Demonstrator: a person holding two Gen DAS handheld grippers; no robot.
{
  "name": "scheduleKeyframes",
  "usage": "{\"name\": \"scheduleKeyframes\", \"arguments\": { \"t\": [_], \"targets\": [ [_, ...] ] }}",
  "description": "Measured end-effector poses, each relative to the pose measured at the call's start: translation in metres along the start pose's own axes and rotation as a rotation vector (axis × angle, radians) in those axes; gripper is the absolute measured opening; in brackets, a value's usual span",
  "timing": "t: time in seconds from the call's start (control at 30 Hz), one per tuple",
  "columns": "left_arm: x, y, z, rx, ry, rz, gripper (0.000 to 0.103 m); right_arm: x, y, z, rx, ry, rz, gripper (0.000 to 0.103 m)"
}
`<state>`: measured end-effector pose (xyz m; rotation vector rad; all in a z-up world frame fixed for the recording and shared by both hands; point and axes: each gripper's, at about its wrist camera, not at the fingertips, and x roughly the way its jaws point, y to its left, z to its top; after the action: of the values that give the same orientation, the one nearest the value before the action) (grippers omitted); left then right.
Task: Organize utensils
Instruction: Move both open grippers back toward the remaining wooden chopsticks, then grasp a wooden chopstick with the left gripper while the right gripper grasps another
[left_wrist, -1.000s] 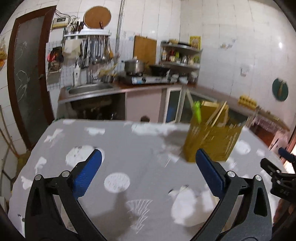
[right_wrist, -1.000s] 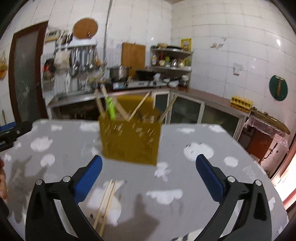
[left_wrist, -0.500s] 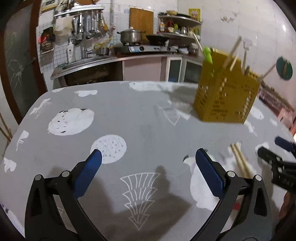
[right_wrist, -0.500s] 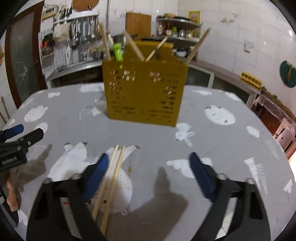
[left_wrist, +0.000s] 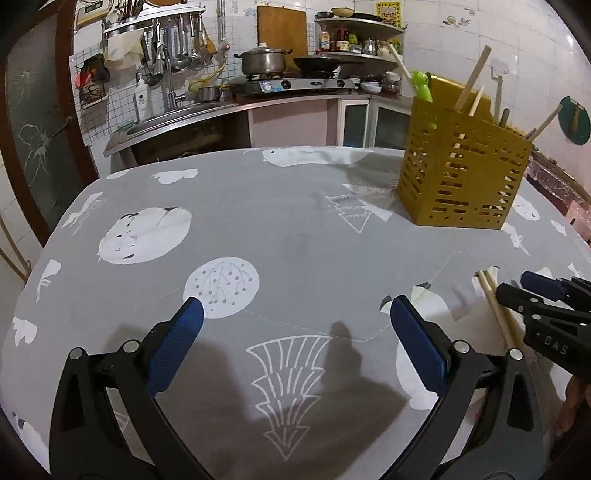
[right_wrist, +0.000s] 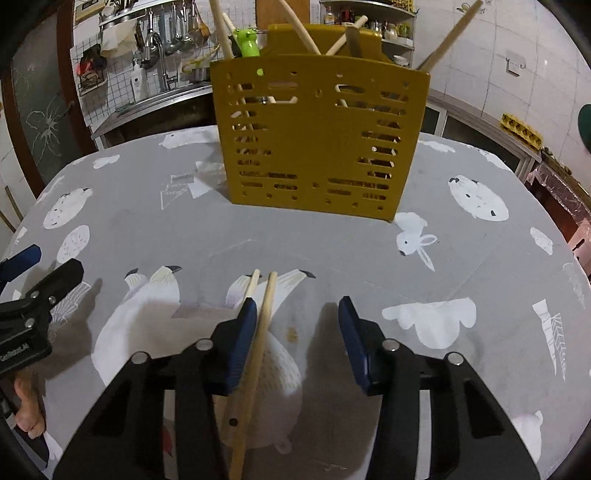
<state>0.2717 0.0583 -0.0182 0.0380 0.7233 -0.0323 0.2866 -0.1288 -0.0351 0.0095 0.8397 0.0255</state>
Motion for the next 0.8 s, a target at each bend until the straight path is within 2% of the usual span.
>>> {"name": "scheduleKeyframes", "arguments": {
  "t": [0.07, 0.1, 0.33, 0.43, 0.47, 0.63, 0.7, 0.8],
  "targets": [
    [0.001, 0.001, 0.000, -0.003, 0.006, 0.004, 0.098, 0.000, 0.004, 0.000, -0.012, 0.007, -0.013, 0.045],
    [0.001, 0.001, 0.000, -0.005, 0.007, 0.006, 0.098, 0.001, 0.004, 0.000, -0.013, 0.012, -0.024, 0.040],
    [0.001, 0.001, 0.000, -0.008, 0.009, -0.002, 0.098, 0.012, 0.009, 0.003, 0.004, 0.047, -0.030, 0.027],
    [0.004, 0.002, 0.000, -0.024, 0.026, -0.030, 0.098, 0.019, 0.014, 0.007, 0.004, 0.060, -0.048, 0.015],
    [0.005, 0.002, 0.000, -0.031, 0.036, -0.033, 0.098, 0.020, 0.016, 0.010, 0.004, 0.060, -0.044, 0.008],
    [0.008, -0.007, 0.003, -0.047, 0.071, -0.035, 0.098, 0.014, 0.004, 0.010, 0.030, 0.049, -0.005, 0.006],
    [0.005, -0.017, 0.006, -0.037, 0.061, -0.022, 0.098, 0.007, -0.010, 0.010, 0.045, 0.036, -0.001, 0.006],
    [0.002, -0.033, 0.010, -0.046, 0.063, -0.044, 0.098, -0.002, -0.038, 0.010, 0.075, 0.023, -0.014, 0.006]
  ]
}}
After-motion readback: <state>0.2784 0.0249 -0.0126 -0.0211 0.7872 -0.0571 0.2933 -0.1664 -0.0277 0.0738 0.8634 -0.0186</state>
